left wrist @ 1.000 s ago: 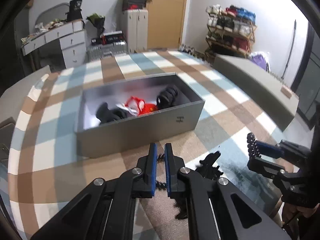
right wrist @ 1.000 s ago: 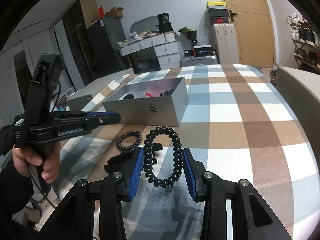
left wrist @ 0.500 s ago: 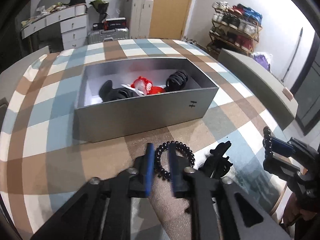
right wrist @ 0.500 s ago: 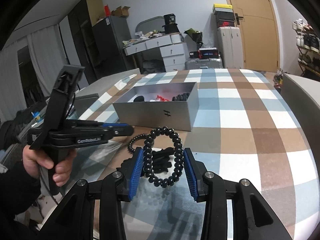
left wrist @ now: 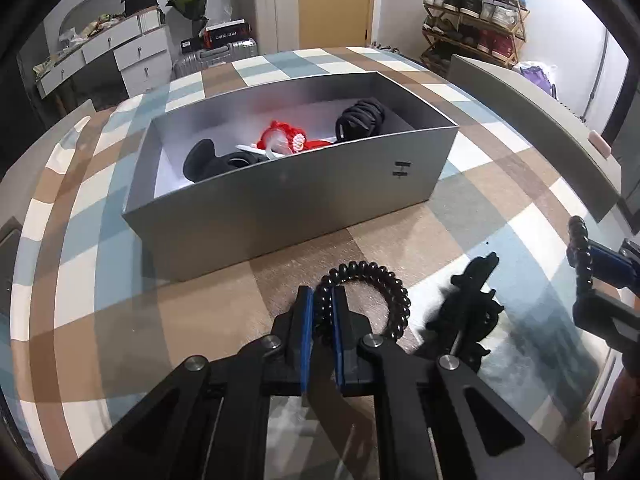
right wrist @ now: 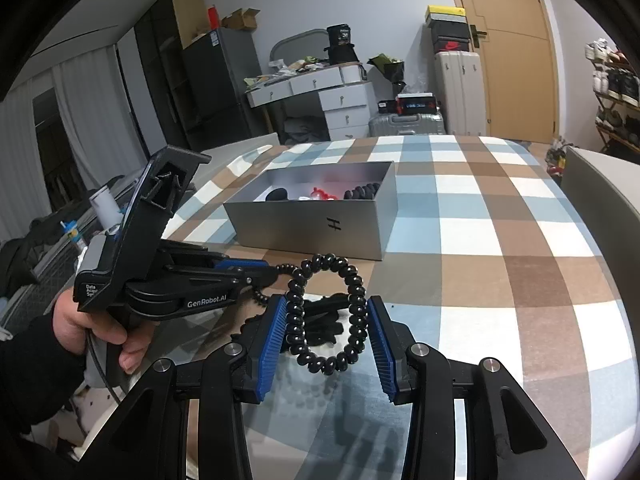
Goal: Organize jewelry
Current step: 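Carry the bracelet and coil tie into the silver box and open both tools, then lift both open tools out of the box toward the long black hair clips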
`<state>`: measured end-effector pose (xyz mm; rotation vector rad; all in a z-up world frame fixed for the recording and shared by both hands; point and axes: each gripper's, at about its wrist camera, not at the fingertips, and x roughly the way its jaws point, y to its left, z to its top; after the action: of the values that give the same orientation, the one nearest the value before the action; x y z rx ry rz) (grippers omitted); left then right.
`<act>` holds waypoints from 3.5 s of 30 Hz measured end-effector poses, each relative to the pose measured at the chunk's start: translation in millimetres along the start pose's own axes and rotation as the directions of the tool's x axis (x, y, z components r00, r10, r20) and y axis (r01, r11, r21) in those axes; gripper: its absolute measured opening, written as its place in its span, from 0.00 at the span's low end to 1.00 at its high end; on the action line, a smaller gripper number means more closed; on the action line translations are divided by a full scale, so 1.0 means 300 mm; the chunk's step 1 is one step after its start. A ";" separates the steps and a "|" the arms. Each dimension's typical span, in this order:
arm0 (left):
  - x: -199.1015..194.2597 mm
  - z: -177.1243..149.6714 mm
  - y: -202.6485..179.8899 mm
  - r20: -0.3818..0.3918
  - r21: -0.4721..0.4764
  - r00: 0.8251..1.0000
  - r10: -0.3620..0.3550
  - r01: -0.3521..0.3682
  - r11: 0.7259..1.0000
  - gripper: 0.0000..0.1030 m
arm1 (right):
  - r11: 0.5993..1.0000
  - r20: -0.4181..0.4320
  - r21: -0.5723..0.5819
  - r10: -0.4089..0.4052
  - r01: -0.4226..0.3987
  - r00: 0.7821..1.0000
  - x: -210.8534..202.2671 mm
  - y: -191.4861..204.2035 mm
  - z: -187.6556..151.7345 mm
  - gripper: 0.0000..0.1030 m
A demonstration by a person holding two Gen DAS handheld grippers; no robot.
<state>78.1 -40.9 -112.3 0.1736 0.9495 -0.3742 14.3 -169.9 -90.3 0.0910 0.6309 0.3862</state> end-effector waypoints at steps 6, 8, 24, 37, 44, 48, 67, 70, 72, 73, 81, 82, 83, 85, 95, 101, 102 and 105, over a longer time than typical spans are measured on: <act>-0.055 -0.018 0.010 0.060 -0.010 0.998 0.009 -0.008 1.000 0.05 | 1.000 0.010 -0.007 -0.001 0.001 1.000 -0.009 0.008 -0.001 0.40; -0.082 -0.018 0.015 0.087 -0.016 0.996 0.012 -0.010 1.000 0.05 | 1.000 0.011 -0.002 0.006 -0.006 1.000 -0.010 0.005 0.001 0.40; -0.278 0.037 0.120 0.318 -0.139 0.947 0.042 0.003 0.990 0.05 | 0.995 0.085 0.017 0.098 -0.099 0.992 -0.014 0.015 0.135 0.40; -0.228 0.143 0.198 0.346 -0.193 0.938 0.008 0.063 0.979 0.05 | 0.987 0.113 -0.023 0.161 -0.159 0.981 0.111 0.018 0.341 0.40; -0.175 0.189 0.218 0.335 -0.192 0.942 -0.005 0.073 0.979 0.05 | 0.985 0.097 -0.020 0.173 -0.172 0.980 0.211 -0.003 0.401 0.40; -0.145 0.205 0.221 0.322 -0.193 0.947 -0.015 0.081 0.978 0.05 | 0.984 0.086 -0.020 0.180 -0.179 0.980 0.259 -0.014 0.418 0.40; -0.038 0.235 0.228 0.252 -0.198 0.966 -0.048 0.100 0.975 0.04 | 0.986 0.004 0.019 0.166 -0.166 0.986 0.398 -0.078 0.401 0.40; -0.031 0.242 0.224 0.250 -0.191 0.967 -0.055 0.105 0.976 0.05 | 0.987 -0.006 0.020 0.159 -0.159 0.987 0.413 -0.079 0.405 0.42; -0.030 0.247 0.222 0.246 -0.189 0.967 -0.066 0.114 0.975 0.05 | 0.988 -0.013 0.023 0.155 -0.154 0.988 0.424 -0.079 0.408 0.43; -0.027 0.248 0.223 0.244 -0.191 0.968 -0.064 0.112 0.975 0.05 | 0.988 -0.019 0.024 0.156 -0.155 0.988 0.429 -0.078 0.408 0.44; -0.004 0.236 0.244 0.208 -0.207 0.972 -0.106 0.150 0.967 0.39 | 0.989 0.015 0.053 0.134 -0.135 0.991 0.391 -0.104 0.390 0.77; -0.008 0.232 0.249 0.207 -0.217 0.973 -0.101 0.147 0.965 0.42 | 0.989 0.027 0.055 0.136 -0.137 0.990 0.374 -0.108 0.389 0.77; -0.014 0.227 0.251 0.210 -0.223 0.972 -0.101 0.148 0.964 0.42 | 0.989 0.040 0.055 0.138 -0.140 0.990 0.353 -0.111 0.387 0.77; -0.035 0.215 0.251 0.221 -0.230 0.970 -0.101 0.152 0.961 0.42 | 0.990 0.066 0.054 0.125 -0.128 0.990 0.315 -0.111 0.382 0.80; -0.134 0.152 0.215 0.240 -0.264 0.971 0.001 0.064 0.962 0.67 | 0.996 0.132 0.055 0.061 -0.069 0.989 0.145 -0.089 0.319 0.91; -0.177 0.118 0.203 0.253 -0.276 0.966 0.042 0.031 0.961 0.69 | 0.999 0.117 0.014 0.040 -0.042 0.992 0.088 -0.048 0.288 0.94; -0.183 0.111 0.201 0.257 -0.279 0.965 0.050 0.025 0.960 0.70 | 0.999 0.120 0.015 0.040 -0.042 0.992 0.076 -0.040 0.283 0.95; -0.208 0.094 0.189 0.285 -0.266 0.958 0.035 0.044 0.963 0.70 | 0.999 0.132 0.013 0.037 -0.039 0.991 0.049 -0.023 0.269 0.97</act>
<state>88.7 17.6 -46.2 -0.1309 0.7033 -0.2614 75.0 -168.1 -34.9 0.1425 0.5025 0.4082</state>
